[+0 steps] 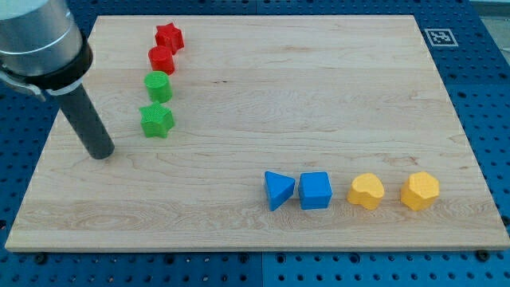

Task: Push the red circle in between the red star and the yellow hexagon

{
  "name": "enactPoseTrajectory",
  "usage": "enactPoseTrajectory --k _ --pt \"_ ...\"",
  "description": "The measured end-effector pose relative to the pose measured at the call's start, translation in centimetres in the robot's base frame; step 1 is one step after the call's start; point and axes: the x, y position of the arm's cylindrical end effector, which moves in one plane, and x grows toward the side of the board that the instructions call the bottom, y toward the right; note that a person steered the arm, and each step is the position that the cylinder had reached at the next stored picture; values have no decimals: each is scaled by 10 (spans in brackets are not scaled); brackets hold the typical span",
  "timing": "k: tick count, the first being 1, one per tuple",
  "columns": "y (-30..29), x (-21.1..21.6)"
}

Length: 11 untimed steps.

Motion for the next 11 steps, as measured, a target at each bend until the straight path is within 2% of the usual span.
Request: enactPoseTrajectory --k 1,2,4,5,7,8,9,11 --pt "-14 -10" --pt "-19 -43" --pt "-19 -156" --pt "-19 -156" --pt "39 -186" --pt "68 -186" --pt "92 -185" --pt "116 -155"
